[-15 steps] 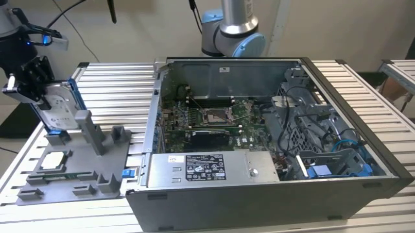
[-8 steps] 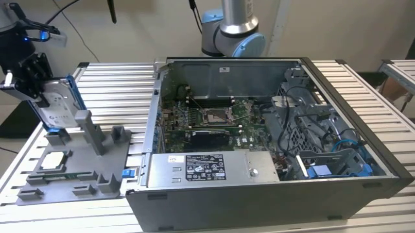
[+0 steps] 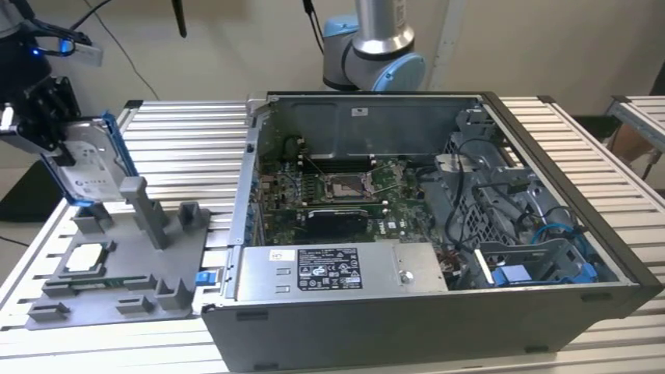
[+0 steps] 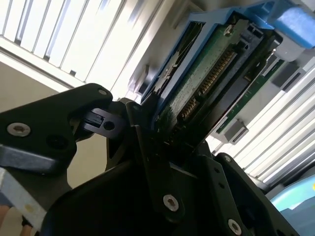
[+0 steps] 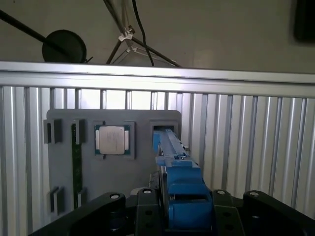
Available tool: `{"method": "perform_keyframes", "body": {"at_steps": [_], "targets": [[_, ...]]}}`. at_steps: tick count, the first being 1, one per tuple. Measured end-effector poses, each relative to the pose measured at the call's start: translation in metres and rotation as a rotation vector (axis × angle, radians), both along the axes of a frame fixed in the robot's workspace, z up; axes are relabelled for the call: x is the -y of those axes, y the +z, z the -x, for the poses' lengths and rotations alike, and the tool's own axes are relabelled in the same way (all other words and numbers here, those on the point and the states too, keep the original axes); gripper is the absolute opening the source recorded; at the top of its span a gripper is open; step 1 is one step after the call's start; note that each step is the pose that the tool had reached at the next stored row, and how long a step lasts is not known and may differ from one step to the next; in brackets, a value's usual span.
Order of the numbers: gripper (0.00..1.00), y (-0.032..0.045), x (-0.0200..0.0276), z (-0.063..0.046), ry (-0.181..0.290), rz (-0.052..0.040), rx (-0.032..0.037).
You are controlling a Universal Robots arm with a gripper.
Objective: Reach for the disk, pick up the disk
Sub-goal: 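Pick up the disk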
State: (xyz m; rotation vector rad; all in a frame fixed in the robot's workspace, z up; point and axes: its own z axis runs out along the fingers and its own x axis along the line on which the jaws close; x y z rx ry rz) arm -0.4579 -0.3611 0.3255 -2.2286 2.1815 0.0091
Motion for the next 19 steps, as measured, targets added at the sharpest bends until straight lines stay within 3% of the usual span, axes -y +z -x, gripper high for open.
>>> {"method": "perform_keyframes", "body": {"at_steps": [7,19], "targets": [[0.0,0.0147,0.0,0.0,0.0,0.0002,0.0],[0.0,0.0194,0.0,0.0,0.0,0.0001,0.0]]}}
